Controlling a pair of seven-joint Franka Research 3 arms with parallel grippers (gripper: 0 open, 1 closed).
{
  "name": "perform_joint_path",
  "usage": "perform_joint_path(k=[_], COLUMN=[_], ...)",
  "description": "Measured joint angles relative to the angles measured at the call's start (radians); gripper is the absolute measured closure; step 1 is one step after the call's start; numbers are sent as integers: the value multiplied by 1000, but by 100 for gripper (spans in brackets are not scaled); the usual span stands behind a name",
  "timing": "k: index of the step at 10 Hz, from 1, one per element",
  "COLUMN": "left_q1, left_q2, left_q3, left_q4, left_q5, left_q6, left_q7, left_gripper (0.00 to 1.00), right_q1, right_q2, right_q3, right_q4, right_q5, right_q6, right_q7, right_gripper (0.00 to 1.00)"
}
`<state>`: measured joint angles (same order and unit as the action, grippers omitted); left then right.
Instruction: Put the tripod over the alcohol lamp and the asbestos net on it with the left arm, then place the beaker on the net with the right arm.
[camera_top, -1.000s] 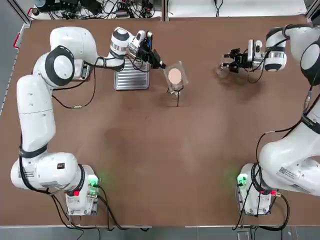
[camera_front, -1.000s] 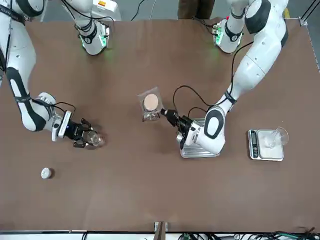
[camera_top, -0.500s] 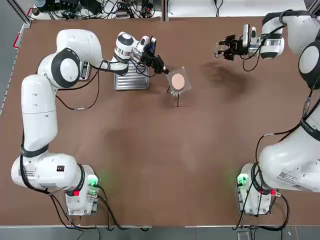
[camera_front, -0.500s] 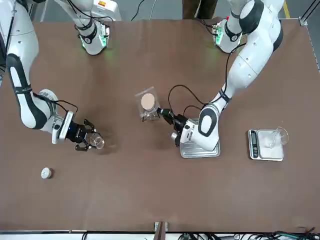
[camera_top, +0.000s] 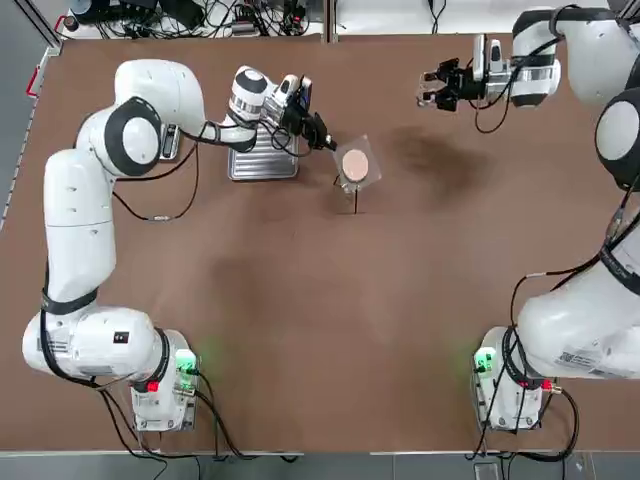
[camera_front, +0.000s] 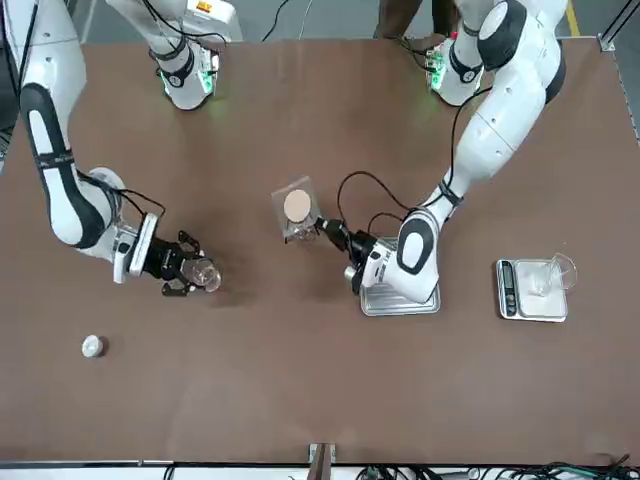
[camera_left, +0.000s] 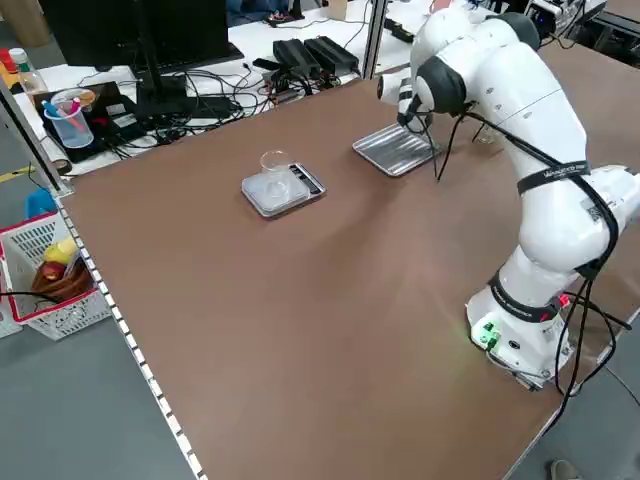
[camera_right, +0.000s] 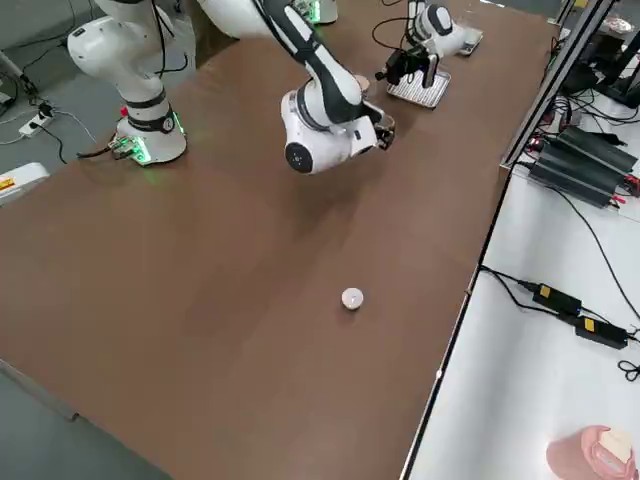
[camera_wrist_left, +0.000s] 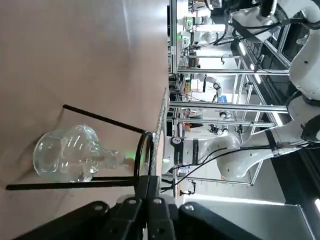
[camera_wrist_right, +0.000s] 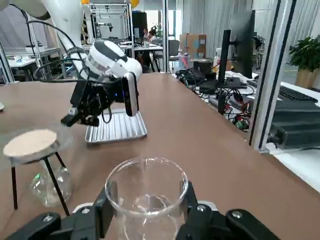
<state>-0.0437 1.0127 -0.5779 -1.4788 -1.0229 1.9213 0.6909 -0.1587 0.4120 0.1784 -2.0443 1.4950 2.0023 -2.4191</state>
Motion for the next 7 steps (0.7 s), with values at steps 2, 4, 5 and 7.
perform_joint_path(k=[2,4,5,7], left_q1=[-4,-5,-6,-11], left_q2=[2,4,6,7], left_q3=[2,7,9,15], left_q4=[0,0,0,0], left_q5=[0,0,0,0], left_q6=[0,0,0,0], left_q7=[0,6,16,22], left_gripper=[97,97,97,97], right_q1=[45,76,85,89], right_q2=[-31,-55,-67,-82], right_q3=[0,0,0,0], right_q4=[-28,-50,-58,-67], right_q5=[40,66,74,76], right_q6=[33,60,66,69], right_q7=[6,19,27,36], right_gripper=[42,42,42,42])
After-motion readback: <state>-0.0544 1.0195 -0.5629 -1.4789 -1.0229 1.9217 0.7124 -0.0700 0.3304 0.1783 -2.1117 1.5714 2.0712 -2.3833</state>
